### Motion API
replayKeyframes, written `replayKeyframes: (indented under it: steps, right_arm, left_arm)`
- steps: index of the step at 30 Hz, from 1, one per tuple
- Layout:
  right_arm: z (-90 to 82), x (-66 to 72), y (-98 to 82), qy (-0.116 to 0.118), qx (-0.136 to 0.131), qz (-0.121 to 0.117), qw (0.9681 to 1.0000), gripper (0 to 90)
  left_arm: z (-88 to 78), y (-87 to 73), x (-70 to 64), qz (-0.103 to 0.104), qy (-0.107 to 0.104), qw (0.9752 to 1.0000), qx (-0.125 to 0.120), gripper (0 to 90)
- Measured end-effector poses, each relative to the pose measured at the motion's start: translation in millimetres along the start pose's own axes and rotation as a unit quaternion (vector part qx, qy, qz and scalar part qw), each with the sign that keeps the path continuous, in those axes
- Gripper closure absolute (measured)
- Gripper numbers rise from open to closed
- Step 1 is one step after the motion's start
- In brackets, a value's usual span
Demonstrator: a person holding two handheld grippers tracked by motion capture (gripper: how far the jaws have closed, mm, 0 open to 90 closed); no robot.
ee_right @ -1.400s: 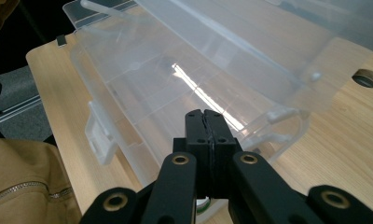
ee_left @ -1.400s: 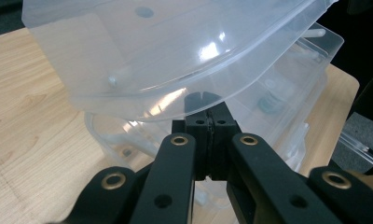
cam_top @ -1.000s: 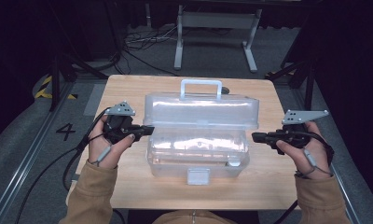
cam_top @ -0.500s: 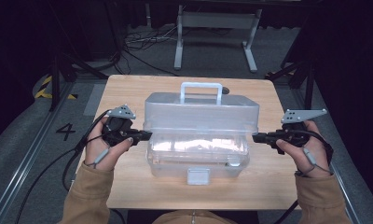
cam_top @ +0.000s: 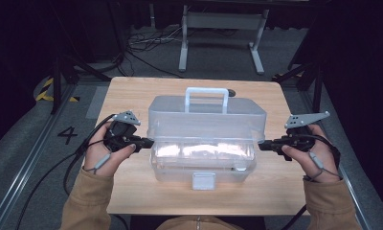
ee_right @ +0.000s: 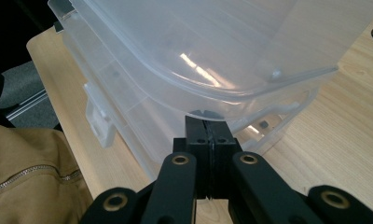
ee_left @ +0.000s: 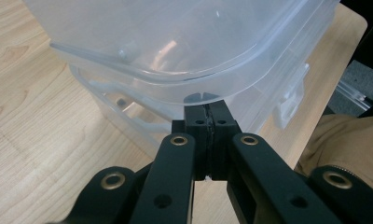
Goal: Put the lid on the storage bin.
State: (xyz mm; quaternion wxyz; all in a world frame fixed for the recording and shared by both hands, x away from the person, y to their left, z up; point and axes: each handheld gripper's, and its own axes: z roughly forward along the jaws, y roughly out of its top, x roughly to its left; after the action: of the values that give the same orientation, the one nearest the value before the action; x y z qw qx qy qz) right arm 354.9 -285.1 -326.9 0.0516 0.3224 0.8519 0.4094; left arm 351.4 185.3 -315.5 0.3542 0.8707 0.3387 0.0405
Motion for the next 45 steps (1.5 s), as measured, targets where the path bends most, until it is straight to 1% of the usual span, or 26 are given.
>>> replayKeyframes:
  steps: [2,6,14,19,24,28,29,30,37,45]
  right_arm:
    - [0.6,0.2,-0.2,0.002,0.006,0.001,1.0,90.0]
    - [1.8,0.5,-0.7,0.003,0.017,0.002,0.9999,90.0]
    - [4.5,0.9,-1.6,0.007,0.038,-0.003,0.9993,90.0]
    - [6.3,1.7,-2.0,0.006,0.05,-0.006,0.9987,90.0]
    - [8.1,2.3,-2.7,0.007,0.065,-0.009,0.9979,90.0]
    - [10.2,2.9,-3.4,0.009,0.078,-0.01,0.9969,90.0]
    - [10.2,2.9,-3.4,0.009,0.078,-0.01,0.9969,90.0]
    - [11.3,3.3,-3.7,0.009,0.085,-0.011,0.9963,90.0]
    - [13.5,3.5,-4.5,0.011,0.098,-0.013,0.9951,90.0]
    - [16.6,4.0,-5.3,0.014,0.113,-0.018,0.9934,90.0]
  left_arm:
    - [0.3,0.1,0.3,0.005,-0.001,1.0,0.007,89.7]
    - [1.3,-0.2,0.1,0.008,-0.002,0.9998,0.016,89.7]
    - [2.9,-0.4,-1.1,0.017,-0.004,0.9989,0.043,89.6]
    - [4.5,-1.0,-1.7,0.02,-0.005,0.9984,0.052,89.7]
    - [5.9,-1.7,-2.4,0.024,-0.006,0.9974,0.068,89.7]
    - [7.6,-2.2,-2.3,0.031,-0.007,0.9961,0.082,89.6]
    - [7.6,-2.2,-2.3,0.031,-0.007,0.9961,0.082,89.6]
    - [8.4,-2.4,-2.5,0.031,-0.009,0.9956,0.088,89.6]
    - [10.5,-3.1,-3.0,0.033,-0.012,0.9946,0.098,89.6]
    - [12.5,-3.7,-3.4,0.038,-0.015,0.9926,0.115,89.6]
